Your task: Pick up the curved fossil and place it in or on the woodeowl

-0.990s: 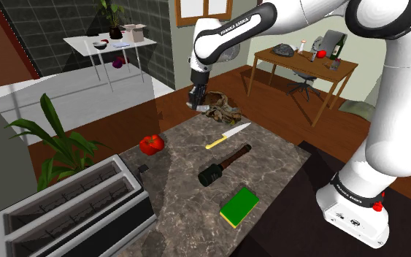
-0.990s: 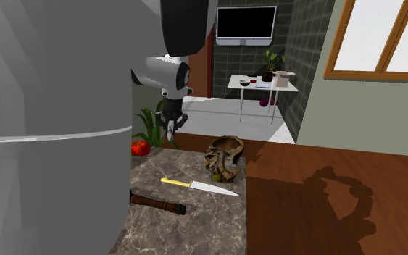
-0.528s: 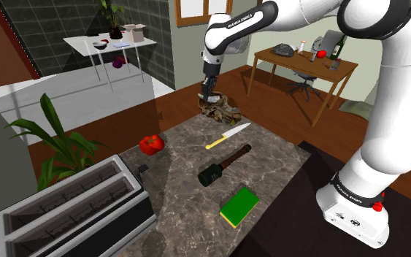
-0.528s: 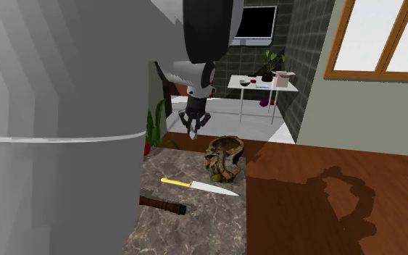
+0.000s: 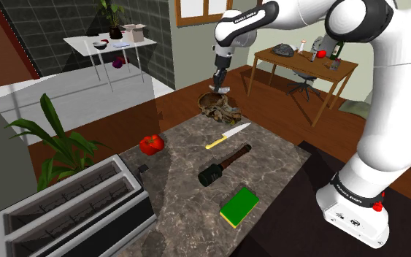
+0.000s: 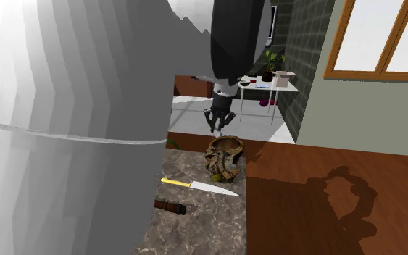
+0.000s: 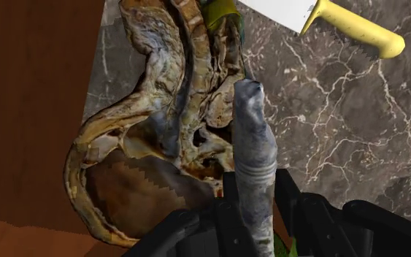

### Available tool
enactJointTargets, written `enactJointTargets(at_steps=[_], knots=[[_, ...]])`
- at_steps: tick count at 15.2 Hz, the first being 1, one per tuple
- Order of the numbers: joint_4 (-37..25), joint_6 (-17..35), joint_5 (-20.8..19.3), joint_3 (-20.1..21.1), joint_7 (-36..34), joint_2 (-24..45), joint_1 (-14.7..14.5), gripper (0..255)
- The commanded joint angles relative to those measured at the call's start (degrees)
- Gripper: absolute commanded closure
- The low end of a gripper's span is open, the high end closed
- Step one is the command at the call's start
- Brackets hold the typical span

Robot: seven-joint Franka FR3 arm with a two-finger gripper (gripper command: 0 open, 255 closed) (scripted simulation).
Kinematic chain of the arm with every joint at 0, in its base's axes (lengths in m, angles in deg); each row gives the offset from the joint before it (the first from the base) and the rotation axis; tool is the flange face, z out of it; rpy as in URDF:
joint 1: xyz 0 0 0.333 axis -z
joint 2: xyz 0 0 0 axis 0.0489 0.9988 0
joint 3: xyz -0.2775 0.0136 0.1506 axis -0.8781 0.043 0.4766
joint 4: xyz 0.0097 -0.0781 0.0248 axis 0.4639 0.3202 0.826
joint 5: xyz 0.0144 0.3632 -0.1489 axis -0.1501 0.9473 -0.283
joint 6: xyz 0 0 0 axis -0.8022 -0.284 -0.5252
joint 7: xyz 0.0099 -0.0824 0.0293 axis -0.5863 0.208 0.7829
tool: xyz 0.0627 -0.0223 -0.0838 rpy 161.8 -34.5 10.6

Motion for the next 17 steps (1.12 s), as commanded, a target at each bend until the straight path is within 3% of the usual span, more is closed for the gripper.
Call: enactJointTargets(at_steps=[1,17], knots=[[-2.81,-1.26,-0.02,-0.67,2.24,1.91,1.59,255],[-0.57,6.21,-0.05,-1.03,4.03,7.35,1.98,255]])
